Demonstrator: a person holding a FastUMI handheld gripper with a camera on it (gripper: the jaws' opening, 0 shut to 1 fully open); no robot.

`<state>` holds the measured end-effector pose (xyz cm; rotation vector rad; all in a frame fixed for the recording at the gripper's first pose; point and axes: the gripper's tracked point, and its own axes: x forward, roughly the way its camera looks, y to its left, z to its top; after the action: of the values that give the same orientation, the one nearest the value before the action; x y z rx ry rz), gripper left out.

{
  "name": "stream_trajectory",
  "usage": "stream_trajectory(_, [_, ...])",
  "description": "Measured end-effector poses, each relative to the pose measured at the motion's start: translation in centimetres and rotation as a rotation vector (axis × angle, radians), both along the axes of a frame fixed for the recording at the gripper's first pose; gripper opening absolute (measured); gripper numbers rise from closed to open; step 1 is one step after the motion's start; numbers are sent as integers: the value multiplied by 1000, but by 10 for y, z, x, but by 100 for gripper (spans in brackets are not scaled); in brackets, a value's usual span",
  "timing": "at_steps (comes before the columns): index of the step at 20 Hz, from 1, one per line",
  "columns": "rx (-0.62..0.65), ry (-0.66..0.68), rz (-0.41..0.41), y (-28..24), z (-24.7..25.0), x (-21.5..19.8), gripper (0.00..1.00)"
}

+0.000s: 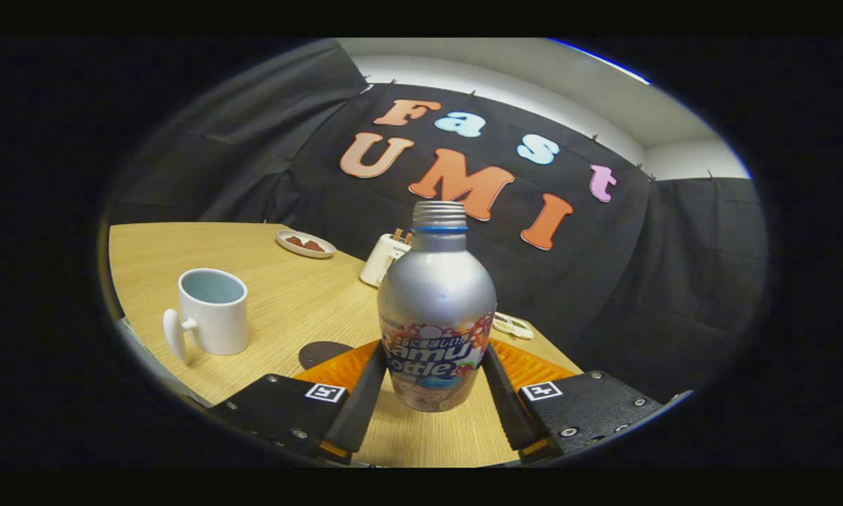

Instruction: Take the bottle from table, then pour the juice into the cup, finally place the bottle on the coaster

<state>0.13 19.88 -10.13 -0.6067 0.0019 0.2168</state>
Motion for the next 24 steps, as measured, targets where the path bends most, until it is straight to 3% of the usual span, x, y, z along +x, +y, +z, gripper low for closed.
stream_trajectory(13, [-495,-126,89,49,-7,-10,76])
stream_trajectory(24, [-792,-251,143,69,-9,-24,75])
